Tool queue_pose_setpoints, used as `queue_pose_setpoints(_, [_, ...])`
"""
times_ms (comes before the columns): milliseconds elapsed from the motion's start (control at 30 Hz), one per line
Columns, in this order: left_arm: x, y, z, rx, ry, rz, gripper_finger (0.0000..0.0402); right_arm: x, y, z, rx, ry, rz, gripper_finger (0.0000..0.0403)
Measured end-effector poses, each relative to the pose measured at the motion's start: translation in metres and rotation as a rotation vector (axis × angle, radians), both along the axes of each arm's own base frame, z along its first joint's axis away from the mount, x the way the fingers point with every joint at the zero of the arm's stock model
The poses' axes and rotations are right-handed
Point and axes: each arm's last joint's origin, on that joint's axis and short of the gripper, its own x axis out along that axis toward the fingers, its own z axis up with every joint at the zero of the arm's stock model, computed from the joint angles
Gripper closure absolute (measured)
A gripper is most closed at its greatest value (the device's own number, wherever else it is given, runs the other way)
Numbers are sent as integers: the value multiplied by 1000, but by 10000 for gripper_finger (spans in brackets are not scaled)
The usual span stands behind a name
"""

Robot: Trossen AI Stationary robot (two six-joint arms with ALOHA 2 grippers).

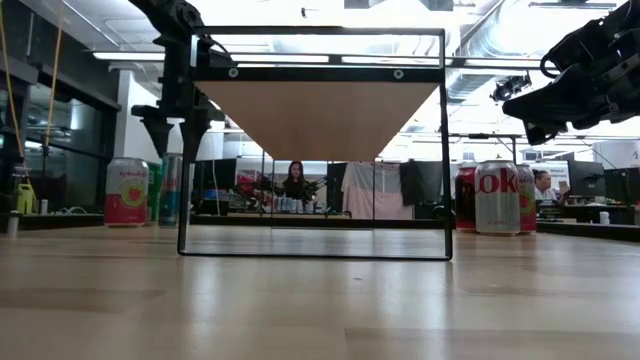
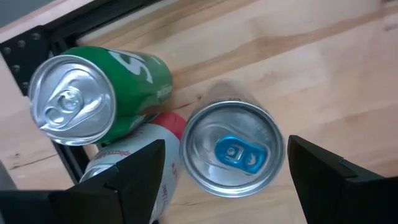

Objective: Place canned beverage on shelf
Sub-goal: Put the top blue soda can on the shelf

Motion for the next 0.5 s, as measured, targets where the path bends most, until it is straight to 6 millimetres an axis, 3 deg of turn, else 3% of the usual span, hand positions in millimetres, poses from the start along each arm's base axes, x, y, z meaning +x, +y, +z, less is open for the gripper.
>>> queue_pose_setpoints(200, [1, 1, -2, -4, -12, 8, 124, 0, 0, 0, -1, 0, 0, 402])
queue_pose_setpoints(500, [9, 12, -25, -103, -6, 17, 124, 0, 0, 0, 0, 0, 0, 402])
